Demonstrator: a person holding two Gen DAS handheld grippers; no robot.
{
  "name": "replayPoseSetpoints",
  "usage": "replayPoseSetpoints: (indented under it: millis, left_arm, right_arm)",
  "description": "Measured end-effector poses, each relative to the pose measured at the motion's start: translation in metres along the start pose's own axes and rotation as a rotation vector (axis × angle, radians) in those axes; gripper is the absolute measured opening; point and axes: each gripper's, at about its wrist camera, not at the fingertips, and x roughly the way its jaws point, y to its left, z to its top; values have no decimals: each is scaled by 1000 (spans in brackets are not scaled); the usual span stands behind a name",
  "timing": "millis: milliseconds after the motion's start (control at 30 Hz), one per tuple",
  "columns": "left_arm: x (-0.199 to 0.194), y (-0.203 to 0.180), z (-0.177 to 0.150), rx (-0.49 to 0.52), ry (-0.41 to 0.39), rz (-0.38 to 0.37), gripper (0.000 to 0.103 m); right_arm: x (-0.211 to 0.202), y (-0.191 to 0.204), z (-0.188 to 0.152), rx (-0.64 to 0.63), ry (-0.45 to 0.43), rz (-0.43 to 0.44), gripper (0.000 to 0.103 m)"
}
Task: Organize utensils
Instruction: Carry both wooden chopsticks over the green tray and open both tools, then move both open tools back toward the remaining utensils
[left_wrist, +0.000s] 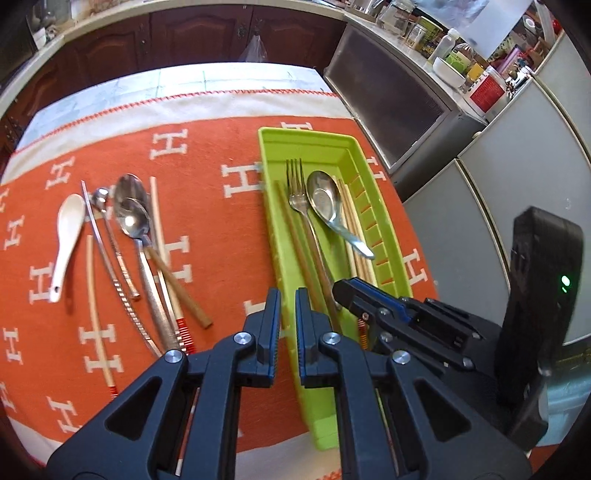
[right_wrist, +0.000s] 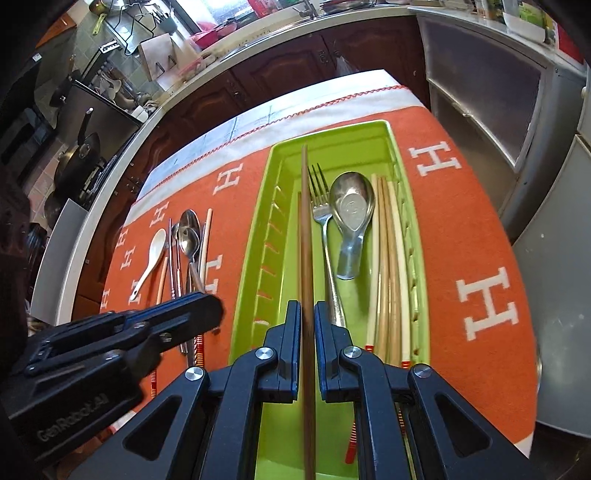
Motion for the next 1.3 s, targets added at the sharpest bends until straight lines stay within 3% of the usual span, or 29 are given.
replayPoseSetpoints:
  millis: [533,833,1033,1200,1300]
  left_arm:
    - [-57,83,-34,-76,-46,113,5]
    - [-89,135,-56,-144,-89,171,5]
    - [-91,153,-67,-163,-83,160,6]
    - [-76,156,-75,-150,-64,131,33]
    - [-61,156,-79,-147,-46,127,33]
  right_arm:
    - [-6,40,-18,-38,3,31,10]
    - [-23,88,-29,-131,-36,27,28]
    - [-29,119,-34,-198,-40,29,28]
    - [-23,141,-38,-242,-23,51,28]
    - [-17,152,-43,-269,-10,65,28]
